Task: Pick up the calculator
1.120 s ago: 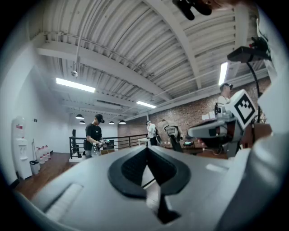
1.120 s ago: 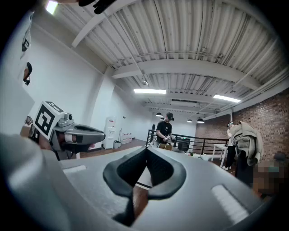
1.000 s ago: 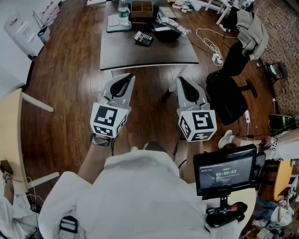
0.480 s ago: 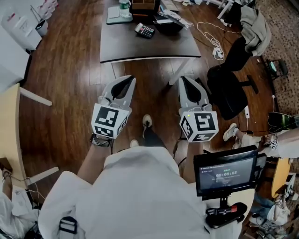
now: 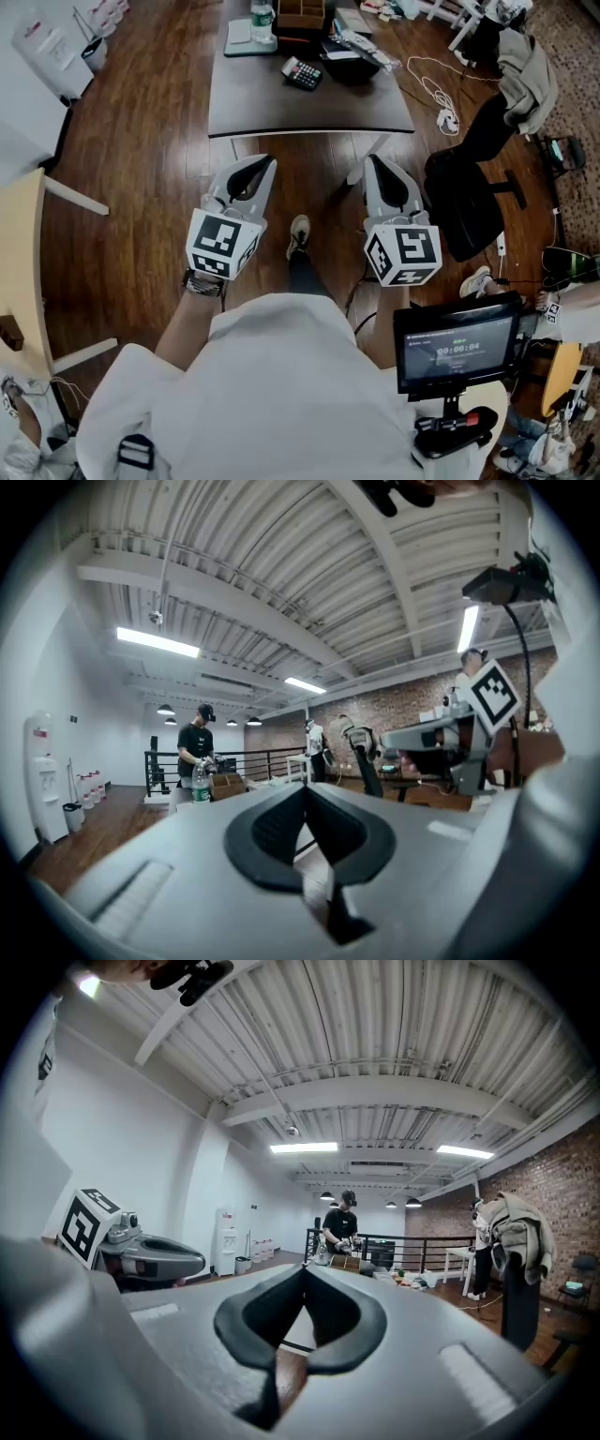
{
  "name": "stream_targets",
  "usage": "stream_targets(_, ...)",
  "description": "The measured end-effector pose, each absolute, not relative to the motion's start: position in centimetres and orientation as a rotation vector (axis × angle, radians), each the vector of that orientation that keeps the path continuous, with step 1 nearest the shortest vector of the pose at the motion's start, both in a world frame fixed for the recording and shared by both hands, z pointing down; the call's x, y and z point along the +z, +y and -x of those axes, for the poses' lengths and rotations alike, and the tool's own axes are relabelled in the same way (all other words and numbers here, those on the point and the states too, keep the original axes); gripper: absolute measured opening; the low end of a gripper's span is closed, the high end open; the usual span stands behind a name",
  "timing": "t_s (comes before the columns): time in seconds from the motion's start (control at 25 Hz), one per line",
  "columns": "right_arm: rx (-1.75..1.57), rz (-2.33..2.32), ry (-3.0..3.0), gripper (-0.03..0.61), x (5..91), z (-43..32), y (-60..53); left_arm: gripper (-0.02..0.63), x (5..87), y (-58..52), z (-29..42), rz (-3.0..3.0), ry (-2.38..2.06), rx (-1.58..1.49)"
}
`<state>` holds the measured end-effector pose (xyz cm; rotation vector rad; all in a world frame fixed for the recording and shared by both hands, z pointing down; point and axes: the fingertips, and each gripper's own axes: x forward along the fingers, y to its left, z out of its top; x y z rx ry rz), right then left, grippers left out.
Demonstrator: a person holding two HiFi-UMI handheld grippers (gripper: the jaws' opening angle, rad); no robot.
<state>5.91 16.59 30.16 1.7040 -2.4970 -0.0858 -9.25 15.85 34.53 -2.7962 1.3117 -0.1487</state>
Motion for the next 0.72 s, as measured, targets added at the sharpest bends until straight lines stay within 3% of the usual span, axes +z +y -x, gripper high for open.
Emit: stream_targets(0.72, -0.004, -1.704, -2.485, 0.002, 31.5, -11.1, -1.3, -0.014, 34.2, -2.3, 6.0, 2.720, 1.489, -0.197)
